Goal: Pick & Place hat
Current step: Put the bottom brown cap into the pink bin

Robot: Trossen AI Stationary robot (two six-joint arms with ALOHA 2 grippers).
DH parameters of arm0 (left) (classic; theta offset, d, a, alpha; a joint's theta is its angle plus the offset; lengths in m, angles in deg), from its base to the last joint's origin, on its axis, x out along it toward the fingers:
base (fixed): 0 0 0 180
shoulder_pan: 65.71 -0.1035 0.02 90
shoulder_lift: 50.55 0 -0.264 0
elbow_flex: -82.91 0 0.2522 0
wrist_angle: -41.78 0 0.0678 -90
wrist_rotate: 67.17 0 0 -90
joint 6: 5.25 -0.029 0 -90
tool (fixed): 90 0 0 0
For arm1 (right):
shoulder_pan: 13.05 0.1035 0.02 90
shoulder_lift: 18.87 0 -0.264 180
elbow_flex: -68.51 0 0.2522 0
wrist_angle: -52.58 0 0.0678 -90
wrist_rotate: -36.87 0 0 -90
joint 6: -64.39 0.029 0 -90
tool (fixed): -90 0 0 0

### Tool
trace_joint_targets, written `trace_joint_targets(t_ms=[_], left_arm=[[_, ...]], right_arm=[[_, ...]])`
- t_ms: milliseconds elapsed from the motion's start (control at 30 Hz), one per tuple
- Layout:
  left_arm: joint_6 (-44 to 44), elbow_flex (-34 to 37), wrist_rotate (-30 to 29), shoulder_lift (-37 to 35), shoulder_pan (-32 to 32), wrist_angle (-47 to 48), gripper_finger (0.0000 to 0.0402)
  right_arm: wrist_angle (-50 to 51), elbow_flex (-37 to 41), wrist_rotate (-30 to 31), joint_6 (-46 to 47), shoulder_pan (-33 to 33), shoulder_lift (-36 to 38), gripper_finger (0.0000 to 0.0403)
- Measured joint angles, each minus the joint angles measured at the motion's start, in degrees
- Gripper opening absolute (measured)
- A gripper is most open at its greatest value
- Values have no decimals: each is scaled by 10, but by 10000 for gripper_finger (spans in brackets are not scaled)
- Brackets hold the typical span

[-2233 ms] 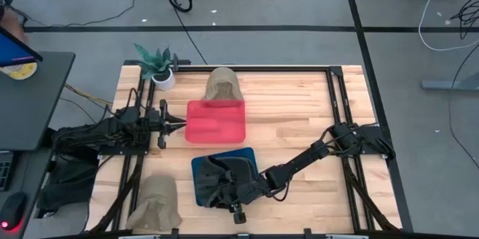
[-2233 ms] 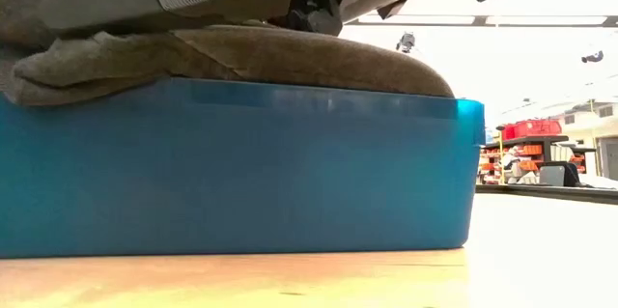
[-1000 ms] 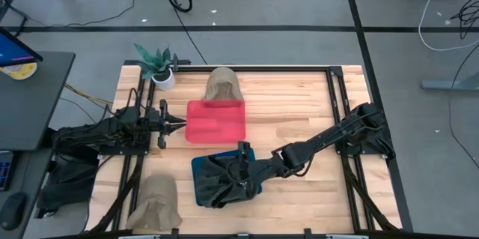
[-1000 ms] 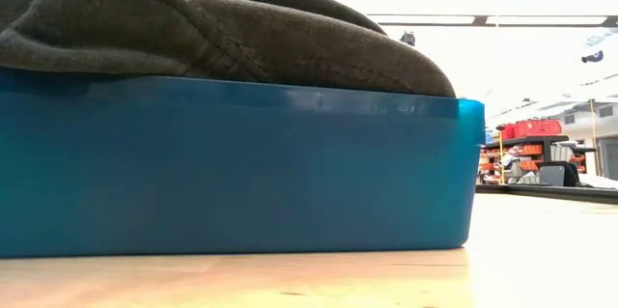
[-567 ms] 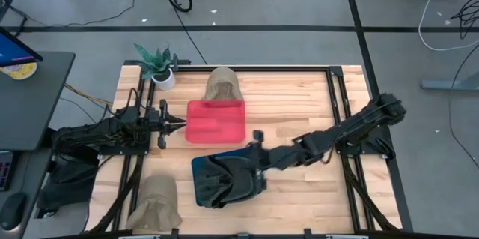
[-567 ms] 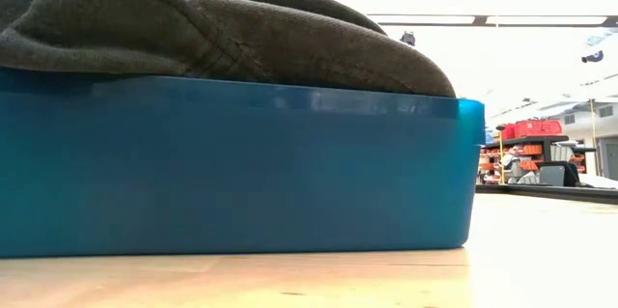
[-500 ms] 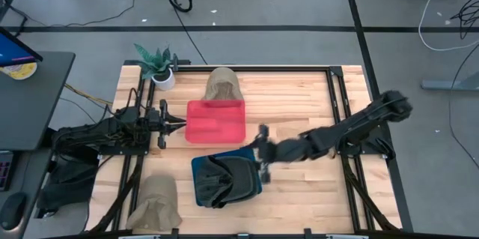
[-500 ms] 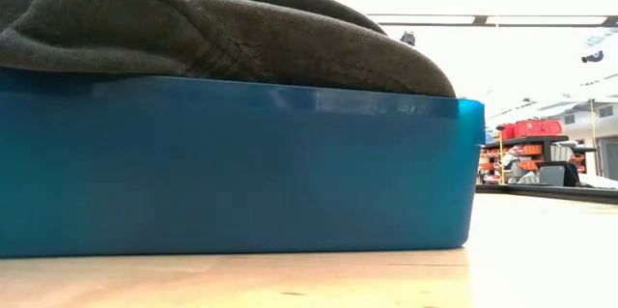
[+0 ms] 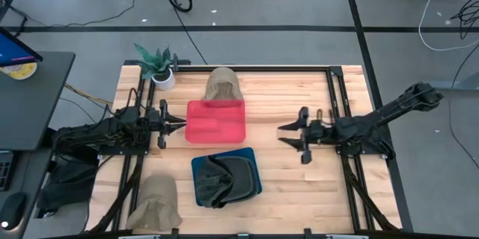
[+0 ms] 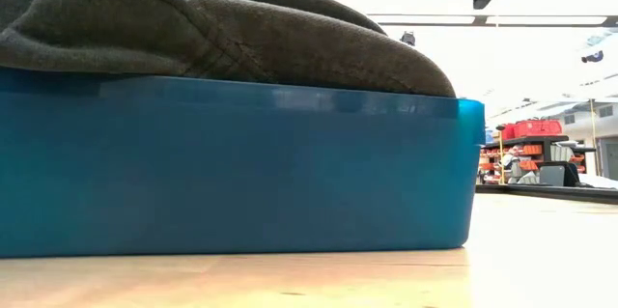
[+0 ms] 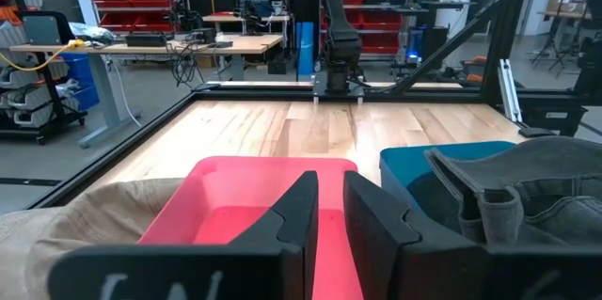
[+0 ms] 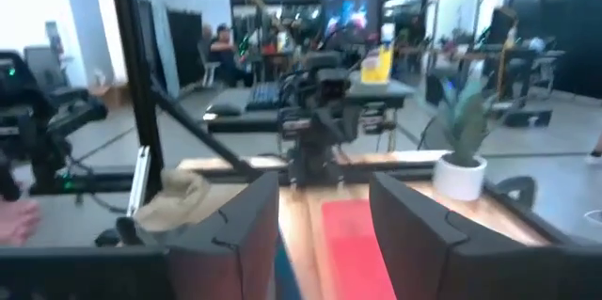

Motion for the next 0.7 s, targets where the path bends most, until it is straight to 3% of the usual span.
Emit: trace_joint_targets(t_ms=[300,700], left_arm=[[0,0,0,0,0,-1,58],[26,0,8,0,0,-22,58]], right_arm=[[-52,112,1,-35,0,144,171],[-51,182,1,-32,1,255,171]])
